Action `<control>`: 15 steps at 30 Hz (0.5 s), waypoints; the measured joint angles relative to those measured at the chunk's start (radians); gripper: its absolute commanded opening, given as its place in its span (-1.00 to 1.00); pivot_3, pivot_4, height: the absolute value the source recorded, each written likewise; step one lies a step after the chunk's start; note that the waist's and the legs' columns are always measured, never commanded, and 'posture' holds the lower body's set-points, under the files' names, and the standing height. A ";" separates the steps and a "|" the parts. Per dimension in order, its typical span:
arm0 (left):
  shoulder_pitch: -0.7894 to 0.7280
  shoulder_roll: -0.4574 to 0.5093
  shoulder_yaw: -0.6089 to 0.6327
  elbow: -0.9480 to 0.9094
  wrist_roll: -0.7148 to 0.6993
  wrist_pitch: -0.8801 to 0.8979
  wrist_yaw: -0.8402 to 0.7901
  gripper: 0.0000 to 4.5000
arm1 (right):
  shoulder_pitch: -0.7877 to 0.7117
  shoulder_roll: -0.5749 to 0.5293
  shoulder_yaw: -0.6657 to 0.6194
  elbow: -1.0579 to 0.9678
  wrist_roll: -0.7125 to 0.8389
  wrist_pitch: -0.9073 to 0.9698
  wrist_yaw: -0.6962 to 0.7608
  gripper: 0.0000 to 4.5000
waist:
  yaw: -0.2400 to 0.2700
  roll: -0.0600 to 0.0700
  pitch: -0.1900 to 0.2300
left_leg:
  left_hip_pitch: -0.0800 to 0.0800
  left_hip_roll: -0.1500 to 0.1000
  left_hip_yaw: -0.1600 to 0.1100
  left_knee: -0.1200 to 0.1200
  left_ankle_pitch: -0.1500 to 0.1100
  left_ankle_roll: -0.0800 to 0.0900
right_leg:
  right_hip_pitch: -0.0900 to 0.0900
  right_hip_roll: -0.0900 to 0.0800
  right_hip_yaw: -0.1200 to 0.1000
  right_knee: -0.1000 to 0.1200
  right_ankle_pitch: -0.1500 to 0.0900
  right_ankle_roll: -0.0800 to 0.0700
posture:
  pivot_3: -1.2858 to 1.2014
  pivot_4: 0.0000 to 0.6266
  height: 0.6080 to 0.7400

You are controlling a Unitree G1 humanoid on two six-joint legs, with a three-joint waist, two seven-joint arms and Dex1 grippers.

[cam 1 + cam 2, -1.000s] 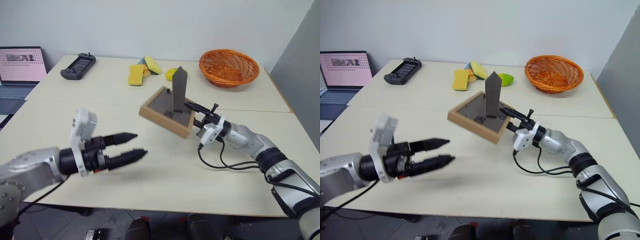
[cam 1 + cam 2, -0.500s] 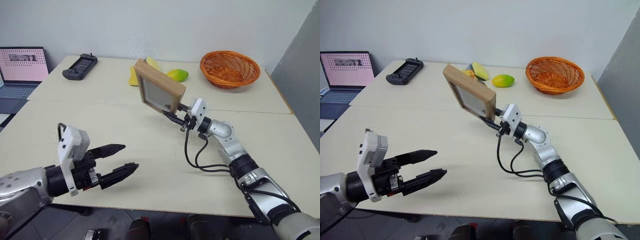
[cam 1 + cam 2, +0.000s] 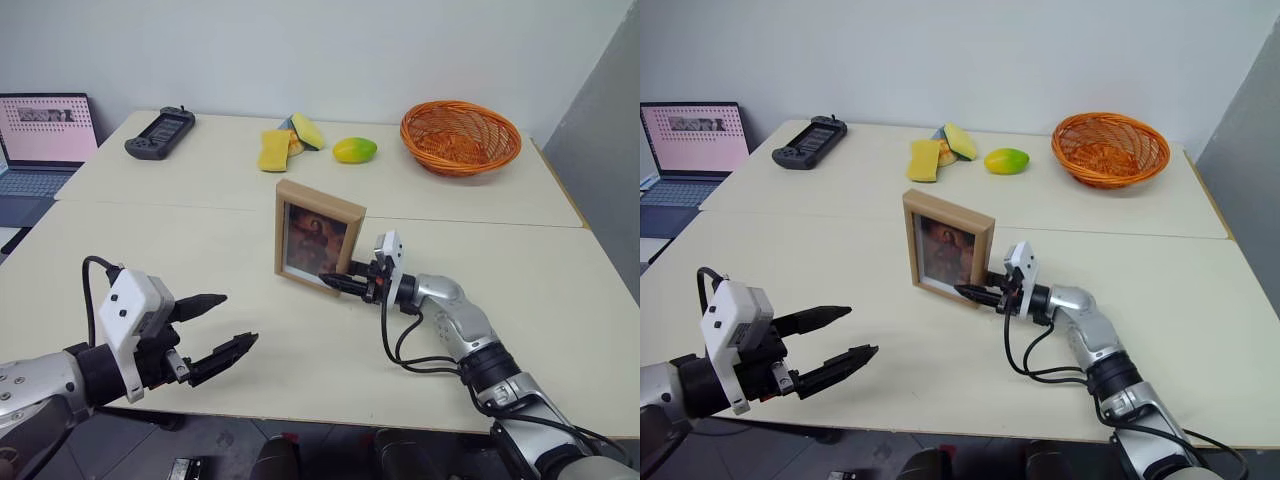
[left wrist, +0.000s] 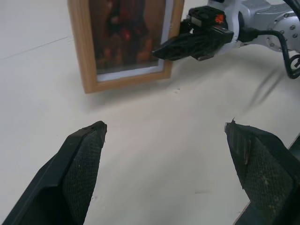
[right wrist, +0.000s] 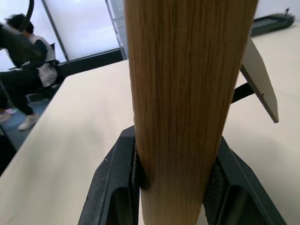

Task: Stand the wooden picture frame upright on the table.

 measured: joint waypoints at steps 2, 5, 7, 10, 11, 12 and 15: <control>0.002 0.000 0.012 0.000 0.002 -0.001 -0.003 0.91 | 0.003 0.003 0.000 0.000 -0.002 0.015 0.008 -0.40 | 0.000 0.000 0.000 | 0.000 0.000 0.001 -0.001 0.000 0.000 | 0.000 0.000 0.001 0.000 0.000 0.000 | 0.03 -0.52 1.00; 0.025 0.000 0.015 -0.001 0.029 -0.013 -0.019 0.91 | -0.003 0.020 -0.021 0.014 -0.009 0.027 0.007 -0.40 | -0.001 0.000 0.000 | 0.001 0.000 0.002 -0.002 0.000 0.000 | -0.001 0.000 0.001 0.000 0.000 0.000 | 0.03 -0.52 1.00; 0.024 -0.001 0.015 -0.001 0.040 -0.017 -0.018 0.91 | -0.010 0.030 -0.032 0.034 -0.025 0.037 0.007 -0.40 | -0.001 0.000 0.000 | 0.001 0.000 0.002 -0.002 0.000 0.000 | -0.001 0.000 0.001 0.000 0.000 0.000 | 0.03 -0.52 1.00; 0.000 -0.001 0.015 -0.001 0.036 -0.018 -0.011 0.91 | -0.010 0.036 -0.033 0.040 -0.037 0.050 0.007 -0.40 | -0.001 0.000 0.000 | 0.001 0.000 0.002 -0.002 0.000 0.000 | -0.001 0.000 0.001 0.000 0.000 0.000 | 0.03 -0.52 1.00; -0.010 -0.001 0.015 0.000 0.035 -0.018 -0.008 0.91 | -0.010 0.039 -0.034 0.041 -0.038 0.057 0.007 -0.40 | -0.001 0.000 0.000 | 0.001 0.000 0.002 -0.002 0.000 0.000 | -0.001 0.000 0.002 -0.001 0.000 0.000 | 0.03 -0.52 1.00; -0.016 -0.001 0.016 0.002 0.032 -0.018 -0.004 0.91 | -0.010 0.044 -0.037 0.041 -0.039 0.062 0.007 -0.40 | -0.001 0.000 0.000 | 0.001 0.000 0.003 -0.003 0.000 0.000 | -0.001 0.000 0.002 -0.001 0.000 0.000 | 0.03 -0.52 1.00; -0.038 -0.001 0.016 0.005 0.019 -0.017 0.002 0.91 | -0.010 0.048 -0.038 0.041 -0.045 0.075 0.011 -0.40 | -0.001 0.000 0.000 | 0.001 0.000 0.003 -0.003 0.000 0.000 | -0.001 0.000 0.002 -0.001 0.000 0.000 | 0.03 -0.52 1.00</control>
